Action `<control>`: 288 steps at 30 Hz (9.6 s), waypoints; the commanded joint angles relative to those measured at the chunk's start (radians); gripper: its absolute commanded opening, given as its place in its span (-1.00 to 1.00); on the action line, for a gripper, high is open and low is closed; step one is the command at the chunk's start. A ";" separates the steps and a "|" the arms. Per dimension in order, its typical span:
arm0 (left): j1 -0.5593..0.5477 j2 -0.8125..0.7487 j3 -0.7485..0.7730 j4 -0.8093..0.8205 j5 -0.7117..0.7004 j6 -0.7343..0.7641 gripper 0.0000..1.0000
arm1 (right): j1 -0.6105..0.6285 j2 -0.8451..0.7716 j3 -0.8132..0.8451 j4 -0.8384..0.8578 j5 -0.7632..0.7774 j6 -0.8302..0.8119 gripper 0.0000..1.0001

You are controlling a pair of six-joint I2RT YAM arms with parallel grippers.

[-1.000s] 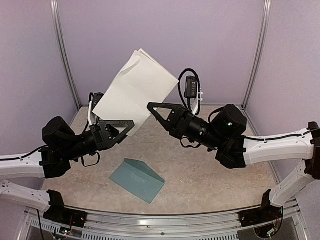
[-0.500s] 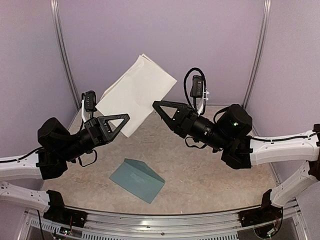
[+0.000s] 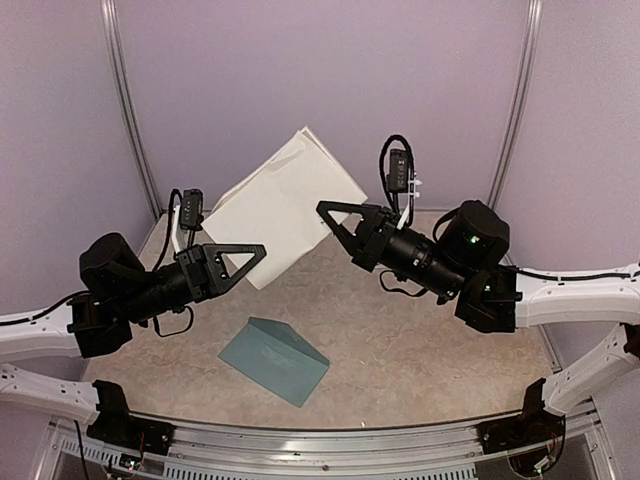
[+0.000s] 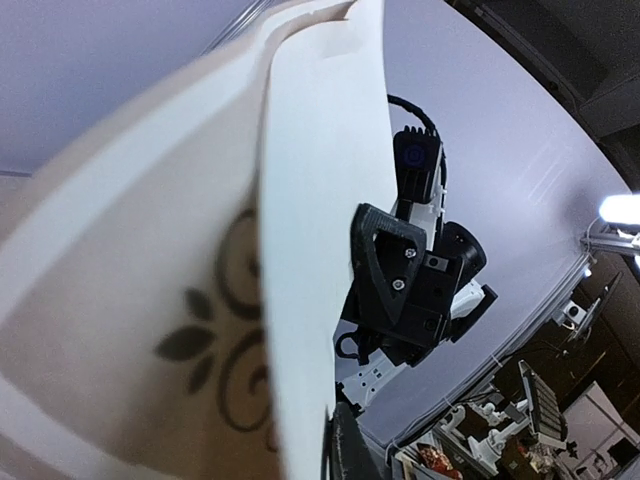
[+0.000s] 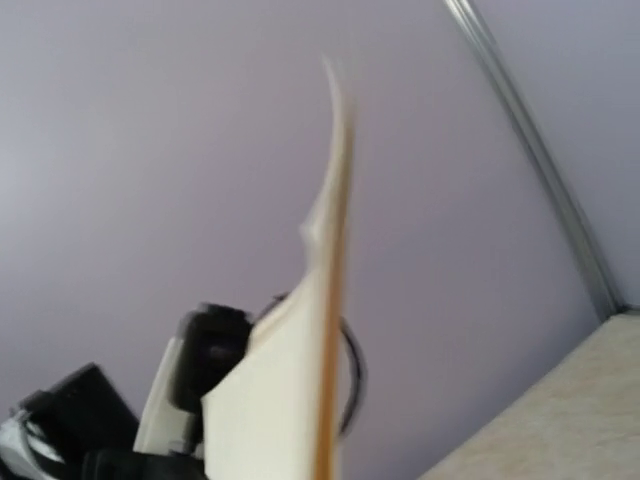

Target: Place the letter into the envelope and seal it

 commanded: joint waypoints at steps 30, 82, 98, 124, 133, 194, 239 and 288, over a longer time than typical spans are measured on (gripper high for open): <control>0.032 0.086 0.011 0.165 -0.082 -0.033 0.69 | 0.014 0.008 -0.044 0.259 0.000 0.085 -1.00; 0.085 -0.114 0.080 -0.445 -0.252 0.032 0.67 | 0.043 0.025 0.243 -0.632 0.092 -0.258 -1.00; 0.125 0.030 0.393 -0.865 0.105 0.496 0.98 | -0.162 0.067 0.320 -0.957 -0.713 -0.252 -1.00; 0.071 -0.124 -0.014 0.206 -0.074 0.113 -1.00 | -0.169 -0.157 -0.274 0.022 -0.352 0.238 0.99; 0.048 -0.101 -0.021 0.287 -0.060 0.094 -1.00 | -0.060 0.011 -0.179 0.229 -0.411 0.235 0.99; 0.010 0.279 0.546 -1.143 0.374 0.695 -0.42 | -0.044 0.272 0.597 -1.590 -0.669 -0.505 -1.00; 0.004 0.237 0.374 -0.986 0.239 0.472 -1.00 | -0.041 0.217 0.588 -1.542 -0.553 -0.448 -1.00; 0.037 -0.035 0.176 -0.669 0.492 0.424 -1.00 | -0.162 -0.089 0.269 -1.000 -0.197 -0.140 0.73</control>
